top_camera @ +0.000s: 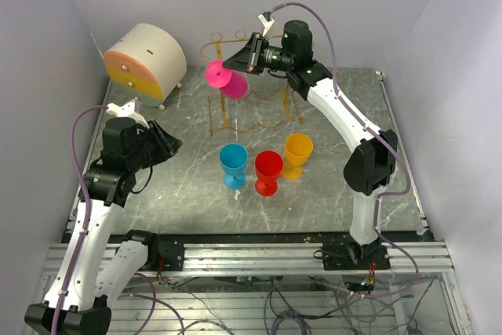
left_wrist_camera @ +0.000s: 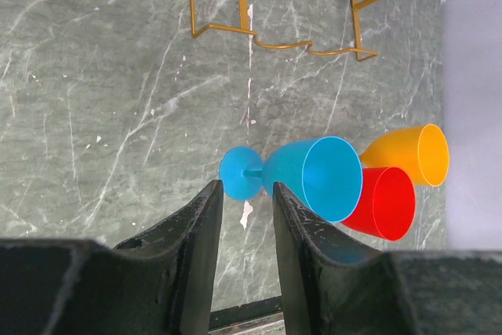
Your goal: Take the wine glass off the wine glass rack
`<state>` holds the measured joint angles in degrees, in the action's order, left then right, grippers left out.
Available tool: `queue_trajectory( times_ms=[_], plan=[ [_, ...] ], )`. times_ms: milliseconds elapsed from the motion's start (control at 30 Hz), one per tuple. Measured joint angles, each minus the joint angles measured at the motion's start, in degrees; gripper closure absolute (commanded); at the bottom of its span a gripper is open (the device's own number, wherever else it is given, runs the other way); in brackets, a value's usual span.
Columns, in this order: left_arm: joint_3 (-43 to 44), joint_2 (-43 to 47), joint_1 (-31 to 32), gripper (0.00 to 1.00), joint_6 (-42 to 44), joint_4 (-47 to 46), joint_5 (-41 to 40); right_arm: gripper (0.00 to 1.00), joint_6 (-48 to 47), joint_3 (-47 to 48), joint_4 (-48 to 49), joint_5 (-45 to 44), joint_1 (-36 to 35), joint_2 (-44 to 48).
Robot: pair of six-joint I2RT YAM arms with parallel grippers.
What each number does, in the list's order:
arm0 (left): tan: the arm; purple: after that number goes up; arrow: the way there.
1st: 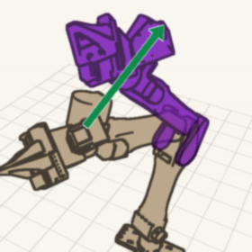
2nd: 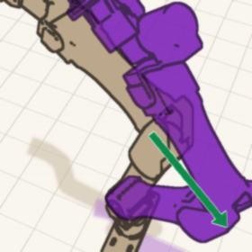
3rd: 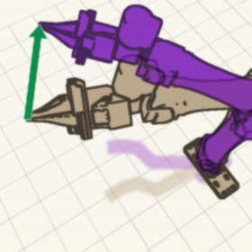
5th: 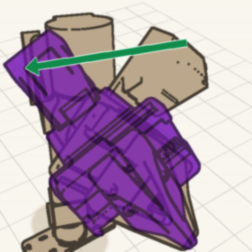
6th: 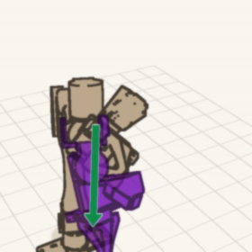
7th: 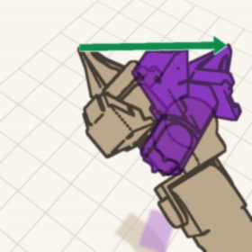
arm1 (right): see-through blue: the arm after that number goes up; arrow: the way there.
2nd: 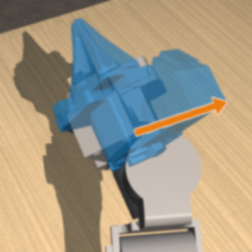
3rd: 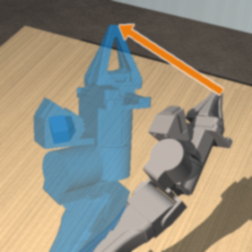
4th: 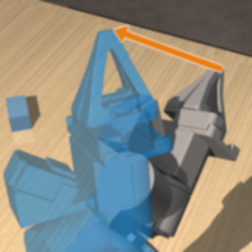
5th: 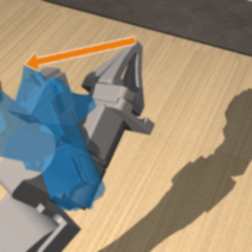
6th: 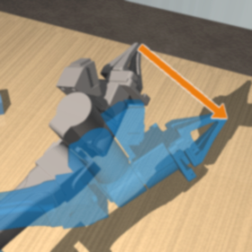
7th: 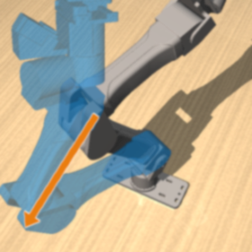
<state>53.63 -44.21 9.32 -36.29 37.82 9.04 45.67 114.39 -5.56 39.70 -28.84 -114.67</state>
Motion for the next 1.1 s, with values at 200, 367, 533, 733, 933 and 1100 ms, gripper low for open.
queue_trajectory(
  times_ms=[200, 367, 533, 733, 933, 1100],
  plan=[
    [0.0, 0.0, 0.0, 0.57, -0.2, 0.0, 0.2, 1.0, -1.6, -2.3, -0.9, 1.2, 0.0, 1.5],
    [0.0, -0.9, 0.0, 0.57, -0.8, -0.3, 0.9, 1.0, -5.2, -5.7, -3.3, 2.4, -0.2, 5.1],
    [0.0, -1.5, 0.0, 0.57, -2.2, -0.5, 2.5, 1.0, -10.4, -10.3, -6.1, 2.4, -0.9, 10.9],
    [2.7, -2.3, 0.0, 0.56, -5.0, -0.9, 6.3, 1.0, -18.7, -16.9, -10.5, -0.7, -2.8, 20.7],
    [6.2, -2.3, 0.0, 0.55, -9.6, -2.8, 11.0, 1.0, -26.4, -22.9, -15.6, -7.3, -5.4, 29.4],
    [6.4, -2.7, 0.0, 0.53, -15.7, -4.5, 16.6, 1.0, -31.2, -29.7, -19.8, -15.3, -7.0, 36.9]
  ],
)
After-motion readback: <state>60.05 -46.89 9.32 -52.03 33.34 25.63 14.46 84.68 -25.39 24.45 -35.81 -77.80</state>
